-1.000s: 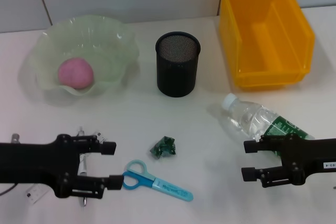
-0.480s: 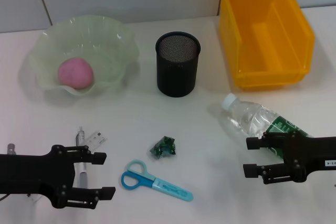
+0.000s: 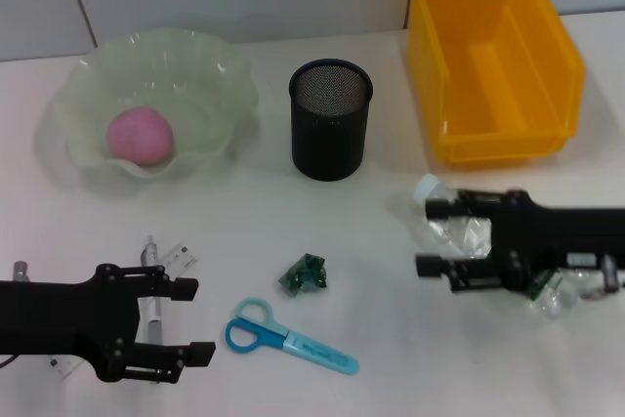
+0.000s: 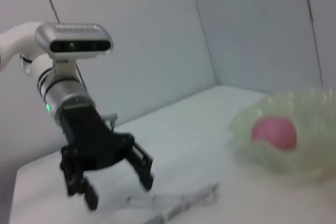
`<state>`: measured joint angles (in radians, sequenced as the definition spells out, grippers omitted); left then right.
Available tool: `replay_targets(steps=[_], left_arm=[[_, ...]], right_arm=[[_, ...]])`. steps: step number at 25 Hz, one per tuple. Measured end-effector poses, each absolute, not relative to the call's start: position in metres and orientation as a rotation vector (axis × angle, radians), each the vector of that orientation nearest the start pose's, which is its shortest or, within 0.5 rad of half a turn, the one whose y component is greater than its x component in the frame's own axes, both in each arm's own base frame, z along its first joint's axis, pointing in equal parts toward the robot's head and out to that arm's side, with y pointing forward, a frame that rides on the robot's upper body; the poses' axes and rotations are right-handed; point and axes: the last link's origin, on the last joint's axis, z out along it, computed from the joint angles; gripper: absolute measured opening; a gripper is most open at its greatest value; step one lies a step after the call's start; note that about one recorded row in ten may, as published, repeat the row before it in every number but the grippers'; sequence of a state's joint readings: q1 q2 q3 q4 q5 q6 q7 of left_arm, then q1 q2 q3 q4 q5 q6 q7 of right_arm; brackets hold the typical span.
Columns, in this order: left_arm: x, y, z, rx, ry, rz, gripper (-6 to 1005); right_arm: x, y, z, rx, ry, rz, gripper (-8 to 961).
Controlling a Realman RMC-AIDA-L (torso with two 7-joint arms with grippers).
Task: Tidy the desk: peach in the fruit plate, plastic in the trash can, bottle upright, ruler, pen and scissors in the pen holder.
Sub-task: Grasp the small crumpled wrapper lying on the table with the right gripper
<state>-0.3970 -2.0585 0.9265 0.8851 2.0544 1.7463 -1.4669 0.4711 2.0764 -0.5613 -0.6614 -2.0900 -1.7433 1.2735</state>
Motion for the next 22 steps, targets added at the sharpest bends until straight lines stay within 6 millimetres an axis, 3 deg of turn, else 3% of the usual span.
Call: replay_targets(steps=[9,11,14,15,16,22], left_arm=[[-0.266,0.284,0.007,-3.03,-0.551,-0.468,812],[-0.265,0.284,0.007,-3.03,-0.559,-0.469,812],[-0.265,0.285,0.007,-3.028,-0.563,-0.47,813],[-0.265,0.285,0.008,-3.026,-0.563,-0.47,813],[-0.265,0.285,0.008,-3.026,-0.563,-0.47,813],[-0.265,0.286,0.01,-3.015,-0.567,-0.476,812]], right_arm=[[0.231,0.34,0.011,-2.884,0.459,0.687,735],[0.203,0.358,0.009,-2.965,0.465,0.536,734],[0.186,0.367,0.005,-3.003,0.451,0.409,733],[0.17,0.375,-0.003,-3.033,0.431,0.254,733],[0.17,0.375,-0.003,-3.033,0.431,0.254,732],[0.133,0.389,-0.026,-3.079,0.354,-0.127,730]])
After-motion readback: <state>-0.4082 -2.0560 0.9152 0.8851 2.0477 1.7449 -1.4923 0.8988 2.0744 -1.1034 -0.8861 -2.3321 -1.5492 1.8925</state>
